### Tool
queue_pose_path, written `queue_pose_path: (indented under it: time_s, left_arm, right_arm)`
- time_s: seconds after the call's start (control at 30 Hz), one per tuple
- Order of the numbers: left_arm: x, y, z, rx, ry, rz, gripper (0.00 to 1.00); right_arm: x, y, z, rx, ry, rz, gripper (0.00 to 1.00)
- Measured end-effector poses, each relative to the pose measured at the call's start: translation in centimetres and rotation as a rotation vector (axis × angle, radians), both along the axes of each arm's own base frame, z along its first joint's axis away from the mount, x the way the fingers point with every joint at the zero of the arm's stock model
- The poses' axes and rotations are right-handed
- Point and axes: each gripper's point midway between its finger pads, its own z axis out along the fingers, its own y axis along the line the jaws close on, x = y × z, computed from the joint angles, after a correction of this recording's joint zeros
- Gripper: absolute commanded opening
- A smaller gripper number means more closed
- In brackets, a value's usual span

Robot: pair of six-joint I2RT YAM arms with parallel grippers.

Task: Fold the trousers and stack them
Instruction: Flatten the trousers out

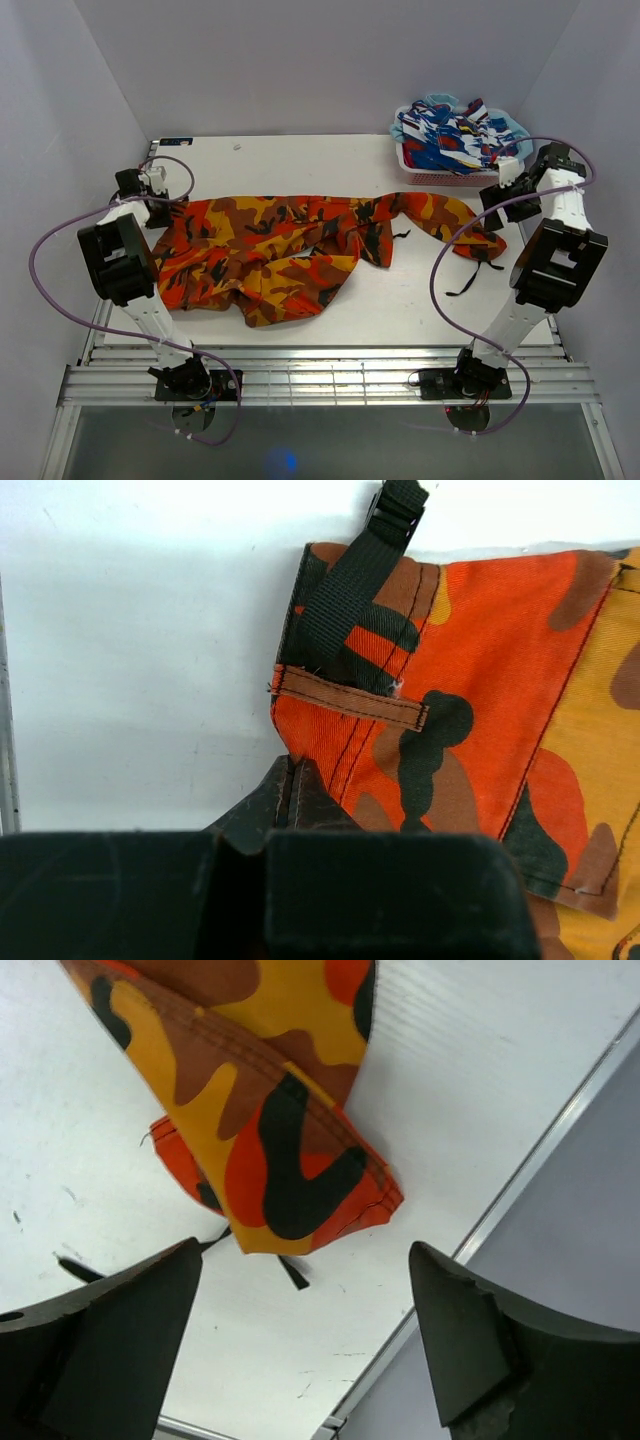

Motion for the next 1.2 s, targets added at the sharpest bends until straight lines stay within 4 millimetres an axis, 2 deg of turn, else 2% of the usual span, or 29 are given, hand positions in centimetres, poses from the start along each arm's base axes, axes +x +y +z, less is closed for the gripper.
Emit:
queue_pose_path:
  time_s: [0.03,0.07,0.23,0.3,0.33,0.37,0.4,0.43,0.47,0.53,0.57,0.6,0.63,0.7,0.77,0.87,0.93,1.0,1.07,1.1,1.2]
  left_arm:
    - [0.1,0.0,0.2,0.001,-0.002,-0.003,0.00]
    - [0.3,0.0,0.4,0.002,-0.004,-0.007,0.00]
    - [0.5,-0.1,0.8,0.001,-0.009,-0.022,0.00]
    - [0.4,-0.1,0.7,-0.001,-0.002,-0.027,0.00]
    - [0.3,-0.2,0.6,-0.002,0.001,-0.028,0.00]
    - [0.3,-0.2,0.6,-0.003,0.003,-0.029,0.00]
    - [0.2,-0.2,0.5,-0.003,0.006,-0.031,0.00]
    - [0.2,-0.2,0.5,-0.004,0.009,-0.031,0.00]
    - [0.2,-0.2,0.5,-0.004,0.009,-0.032,0.00]
    - [0.3,-0.2,0.7,-0.003,0.010,-0.035,0.00]
    - [0.3,-0.2,0.8,-0.003,0.010,-0.035,0.04]
    - [0.4,-0.2,0.9,-0.002,0.009,-0.035,0.10]
    - [0.5,-0.1,1.0,-0.001,0.009,-0.038,0.14]
    - [0.6,-0.1,1.1,-0.004,0.012,-0.038,0.19]
    - [0.6,-0.1,1.1,-0.006,0.014,-0.039,0.23]
    - [0.5,-0.3,1.1,-0.013,0.018,-0.039,0.25]
    - [0.4,-0.4,1.0,-0.020,0.023,-0.039,0.27]
    - [0.3,-0.5,1.0,-0.026,0.026,-0.040,0.30]
    - [0.2,-0.6,0.9,-0.030,0.030,-0.039,0.33]
    - [0.2,-0.6,0.9,-0.031,0.032,-0.039,0.38]
    - [0.1,-0.7,0.9,-0.035,0.035,-0.039,0.48]
  right_arm:
    - [-0.3,0.3,-0.1,0.008,0.000,0.012,0.97]
    - [-0.6,0.7,-0.2,0.020,-0.001,0.028,0.94]
    - [-1.5,2.3,-2.1,0.048,0.029,0.076,0.94]
    - [-1.7,3.1,-3.4,0.044,0.045,0.094,1.00]
    - [-1.8,3.4,-3.9,0.039,0.049,0.103,0.89]
    - [-1.7,3.6,-4.7,0.027,0.055,0.114,0.56]
    - [-1.7,3.7,-5.2,0.017,0.059,0.122,0.39]
    - [-1.5,3.9,-6.1,0.002,0.068,0.122,0.27]
    - [-1.3,3.9,-6.6,-0.006,0.071,0.122,0.21]
    - [-0.4,3.4,-7.6,-0.032,0.070,0.095,0.39]
    - [-0.1,3.0,-7.8,-0.043,0.068,0.075,0.50]
    - [0.3,2.7,-7.8,-0.051,0.064,0.059,0.69]
    - [0.8,2.6,-7.5,-0.051,0.053,0.038,0.73]
    - [2.2,2.7,-5.8,-0.033,0.002,0.019,0.71]
    - [3.8,3.5,-2.8,0.024,-0.076,-0.010,0.69]
    - [5.1,6.3,2.5,0.139,-0.201,-0.025,0.68]
    - [4.4,9.7,5.6,0.231,-0.258,-0.009,0.69]
    - [2.9,14.3,7.2,0.328,-0.271,0.041,0.70]
    - [1.4,18.7,6.8,0.410,-0.227,0.095,0.70]
    - [0.7,20.9,5.9,0.445,-0.183,0.121,0.69]
    - [-0.8,25.4,1.4,0.491,-0.030,0.148,0.72]
